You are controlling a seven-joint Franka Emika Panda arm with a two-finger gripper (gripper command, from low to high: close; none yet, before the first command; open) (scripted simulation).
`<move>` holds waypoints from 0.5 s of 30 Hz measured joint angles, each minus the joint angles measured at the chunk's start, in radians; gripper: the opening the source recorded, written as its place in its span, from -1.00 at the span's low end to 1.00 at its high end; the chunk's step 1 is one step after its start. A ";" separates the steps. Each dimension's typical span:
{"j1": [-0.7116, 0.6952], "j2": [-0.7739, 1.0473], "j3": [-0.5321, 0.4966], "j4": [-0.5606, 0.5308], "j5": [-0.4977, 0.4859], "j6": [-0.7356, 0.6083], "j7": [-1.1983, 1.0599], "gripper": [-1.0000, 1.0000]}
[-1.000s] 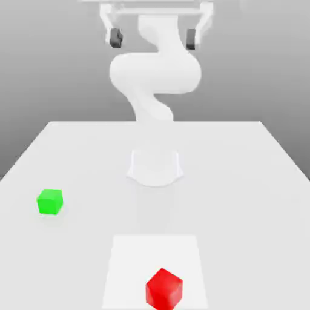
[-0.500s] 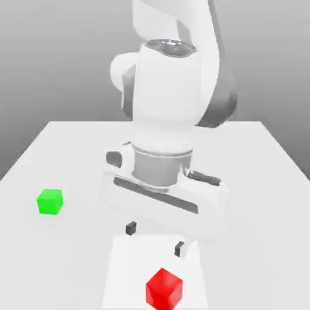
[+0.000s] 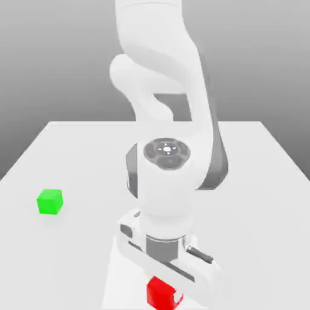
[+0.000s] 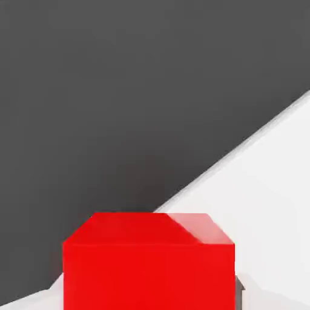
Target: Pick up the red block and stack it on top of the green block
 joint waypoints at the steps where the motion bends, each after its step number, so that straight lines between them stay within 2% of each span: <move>1: -0.007 -0.031 0.009 -0.005 0.015 -0.025 -0.011 -1.00; 4: -0.029 -0.131 0.028 -0.027 0.056 -0.104 -0.047 -1.00; 9: -0.162 -0.253 -0.104 -0.140 0.019 -0.123 -0.130 -1.00; 15: -0.437 -0.408 -0.236 -0.287 -0.011 -0.128 -0.252 -1.00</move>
